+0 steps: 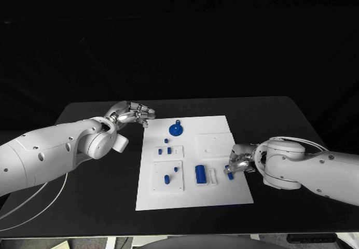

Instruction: Assemble the parts on the task board

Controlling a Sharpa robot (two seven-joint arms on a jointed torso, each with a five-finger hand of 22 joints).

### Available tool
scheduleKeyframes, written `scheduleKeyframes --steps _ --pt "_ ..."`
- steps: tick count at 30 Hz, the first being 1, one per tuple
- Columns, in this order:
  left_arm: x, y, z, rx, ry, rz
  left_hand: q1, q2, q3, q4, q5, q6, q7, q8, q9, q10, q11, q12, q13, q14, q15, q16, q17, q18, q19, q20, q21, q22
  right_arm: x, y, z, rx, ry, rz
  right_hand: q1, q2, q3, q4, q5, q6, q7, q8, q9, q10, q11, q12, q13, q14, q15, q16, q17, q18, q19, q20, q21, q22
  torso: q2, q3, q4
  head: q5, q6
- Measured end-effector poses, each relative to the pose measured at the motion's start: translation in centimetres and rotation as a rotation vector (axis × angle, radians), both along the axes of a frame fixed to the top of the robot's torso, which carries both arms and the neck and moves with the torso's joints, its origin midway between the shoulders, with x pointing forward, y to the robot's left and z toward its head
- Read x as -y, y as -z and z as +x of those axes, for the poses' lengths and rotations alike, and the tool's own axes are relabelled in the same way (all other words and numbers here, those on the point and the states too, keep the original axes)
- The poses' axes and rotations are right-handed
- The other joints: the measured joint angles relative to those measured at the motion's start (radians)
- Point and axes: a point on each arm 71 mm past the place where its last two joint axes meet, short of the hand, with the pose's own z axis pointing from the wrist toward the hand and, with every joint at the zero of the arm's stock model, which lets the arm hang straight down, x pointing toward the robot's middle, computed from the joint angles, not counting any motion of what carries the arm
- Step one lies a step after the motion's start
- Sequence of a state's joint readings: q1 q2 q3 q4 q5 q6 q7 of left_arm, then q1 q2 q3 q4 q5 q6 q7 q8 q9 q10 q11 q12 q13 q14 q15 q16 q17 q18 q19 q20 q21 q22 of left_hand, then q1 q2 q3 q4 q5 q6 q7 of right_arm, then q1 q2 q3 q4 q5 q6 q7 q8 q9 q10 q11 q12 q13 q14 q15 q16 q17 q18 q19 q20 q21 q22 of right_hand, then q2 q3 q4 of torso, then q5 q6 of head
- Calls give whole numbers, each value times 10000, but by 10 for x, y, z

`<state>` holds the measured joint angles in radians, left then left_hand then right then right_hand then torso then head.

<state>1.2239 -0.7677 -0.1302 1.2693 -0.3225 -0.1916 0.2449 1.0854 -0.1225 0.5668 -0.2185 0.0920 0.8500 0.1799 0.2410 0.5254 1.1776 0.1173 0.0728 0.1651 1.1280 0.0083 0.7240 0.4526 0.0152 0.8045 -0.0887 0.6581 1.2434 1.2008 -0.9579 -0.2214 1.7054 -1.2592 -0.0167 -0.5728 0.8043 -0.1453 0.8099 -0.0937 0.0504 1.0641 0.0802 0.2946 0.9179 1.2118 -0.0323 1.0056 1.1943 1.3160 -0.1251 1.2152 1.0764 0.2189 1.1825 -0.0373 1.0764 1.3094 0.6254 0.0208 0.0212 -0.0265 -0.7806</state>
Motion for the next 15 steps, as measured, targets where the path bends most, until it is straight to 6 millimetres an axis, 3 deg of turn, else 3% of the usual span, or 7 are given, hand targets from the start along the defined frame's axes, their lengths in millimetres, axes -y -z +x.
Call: scheduleKeyframes --steps 4,8,15 --pt "0 0 0 -1 -5 2 0 0 0 0 0 0 0 40 0 0 0 0 0 0 1 0 2 0 0 0 0 -1 -2 -1 -2 -209 132 288 17 -49 0 0 0 92 -38 -496 4 35 -35 0 0 -16 -14 0 0 30 0 0 0 0 0 0 0 12 0" --pt "0 0 0 -2 -2 2 0 0 0 0 0 0 0 40 1 0 0 0 0 -2 2 0 9 0 0 0 0 -1 -4 -1 -3 -437 247 539 17 -49 0 0 0 103 -33 -620 -1 35 -36 0 0 -18 -14 0 0 54 0 0 0 0 0 -3 1 17 0" --pt "0 0 0 -4 -1 2 0 0 0 0 0 0 0 40 1 0 0 0 1 -4 4 0 9 0 0 0 0 -2 -10 -1 -8 -820 357 956 17 -49 0 0 0 107 -38 -565 -1260 34 -35 0 1 -16 -16 0 -15 68 -1 1 0 0 0 -6 4 33 -12"
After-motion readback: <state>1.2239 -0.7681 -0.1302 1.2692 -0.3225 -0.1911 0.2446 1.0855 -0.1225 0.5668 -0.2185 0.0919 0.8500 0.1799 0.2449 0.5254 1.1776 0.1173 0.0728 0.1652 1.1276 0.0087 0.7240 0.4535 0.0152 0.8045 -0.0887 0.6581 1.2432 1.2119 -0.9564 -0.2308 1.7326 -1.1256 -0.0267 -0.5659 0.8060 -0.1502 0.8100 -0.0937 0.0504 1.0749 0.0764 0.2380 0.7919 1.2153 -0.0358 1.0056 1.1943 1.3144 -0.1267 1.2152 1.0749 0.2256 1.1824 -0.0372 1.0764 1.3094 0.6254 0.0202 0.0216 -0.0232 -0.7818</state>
